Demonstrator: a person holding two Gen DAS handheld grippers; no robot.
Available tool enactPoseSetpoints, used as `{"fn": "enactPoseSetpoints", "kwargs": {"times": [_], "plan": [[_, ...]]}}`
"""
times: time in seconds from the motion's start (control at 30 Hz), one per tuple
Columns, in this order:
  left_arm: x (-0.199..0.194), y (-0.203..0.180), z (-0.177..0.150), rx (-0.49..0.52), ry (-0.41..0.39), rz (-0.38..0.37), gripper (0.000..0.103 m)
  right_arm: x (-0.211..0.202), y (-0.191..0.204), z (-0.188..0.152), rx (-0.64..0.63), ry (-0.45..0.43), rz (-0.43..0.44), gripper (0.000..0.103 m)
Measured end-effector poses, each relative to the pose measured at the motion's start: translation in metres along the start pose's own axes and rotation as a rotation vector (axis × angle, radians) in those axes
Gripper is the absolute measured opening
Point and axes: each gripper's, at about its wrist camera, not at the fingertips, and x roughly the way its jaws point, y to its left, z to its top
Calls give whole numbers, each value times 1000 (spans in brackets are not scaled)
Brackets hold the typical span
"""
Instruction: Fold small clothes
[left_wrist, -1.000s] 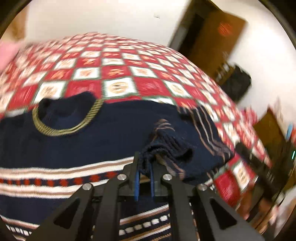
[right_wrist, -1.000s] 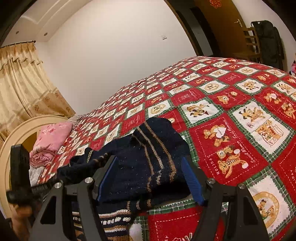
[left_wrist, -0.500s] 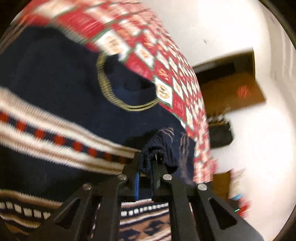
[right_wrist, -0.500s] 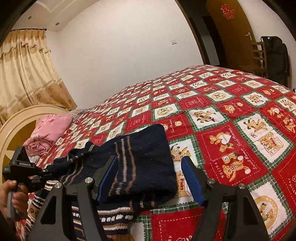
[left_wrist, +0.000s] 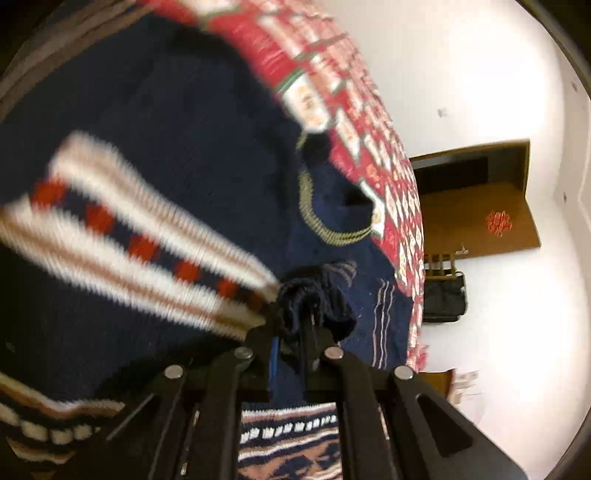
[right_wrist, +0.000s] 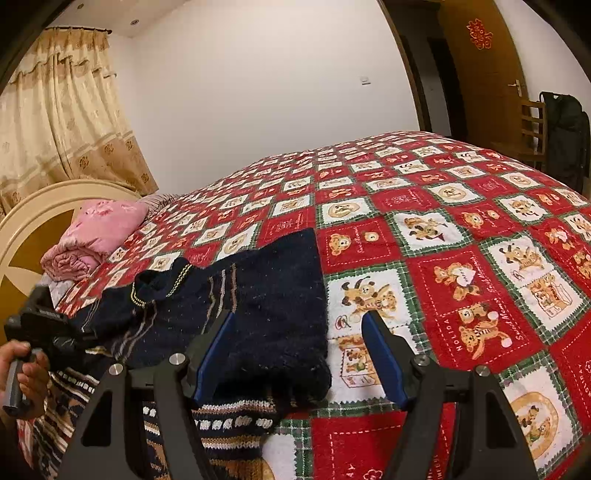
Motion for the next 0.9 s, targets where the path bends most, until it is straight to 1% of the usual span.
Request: {"fn": "enactPoseSetpoints", "kwargs": {"times": [0.03, 0.1, 0.17, 0.2, 0.23, 0.3, 0.33, 0.37, 0.4, 0.43, 0.47, 0.5, 0.53, 0.57, 0.6, 0.67, 0.7, 0.73, 0.77, 0.87, 0.9], "plan": [[-3, -1, 3, -9, -3, 0, 9, 1, 1, 0, -2, 7, 1, 71], [4, 8, 12, -100, 50, -23, 9, 5, 1, -1, -7, 27, -5, 71], [11, 23, 19, -181, 104, 13, 25, 6, 2, -2, -7, 34, -5, 71], [10, 34, 16, -209, 109, 1, 25, 5, 2, -2, -6, 33, -6, 71], [9, 39, 18, -232, 104, -36, 26, 6, 2, -2, -7, 31, -4, 71], [3, 41, 17, -221, 84, -41, 26, 6, 2, -3, -10, 27, -3, 71], [1, 42, 15, -200, 72, -29, 27, 6, 3, -3, -15, 29, -5, 71], [-4, 37, 18, -165, 51, 0, 32, 7, 4, -3, -19, 31, -5, 71], [-7, 38, 18, -151, 37, 9, 36, 7, 5, -3, -22, 32, -5, 71], [-9, 39, 21, -161, 35, 1, 46, 7, 5, -4, -26, 31, -6, 71], [-9, 42, 23, -206, 55, -38, 58, 7, 6, -4, -29, 32, -8, 71], [-10, 46, 24, -244, 65, -72, 63, 7, 6, -4, -31, 31, -10, 71], [-10, 46, 27, -256, 47, -81, 68, 6, 7, -4, -33, 29, -10, 71], [-14, 38, 28, -208, 3, -34, 76, 7, 7, -5, -34, 28, -10, 71], [-16, 31, 27, -153, -17, 11, 78, 7, 8, -5, -35, 29, -11, 71], [-12, 14, 27, -31, -50, 90, 78, 7, 7, -5, -31, 30, -12, 71], [-7, 2, 26, 48, -73, 145, 78, 7, 6, -5, -28, 32, -14, 71], [-1, -6, 24, 108, -80, 179, 78, 7, 6, -5, -24, 32, -15, 71], [7, -11, 22, 157, -77, 191, 78, 6, 6, -5, -21, 31, -16, 71], [25, -18, 19, 208, -59, 179, 76, 5, 3, -4, -12, 23, -26, 71], [32, -21, 17, 226, -62, 190, 74, 4, 2, -4, -8, 19, -29, 71]]}}
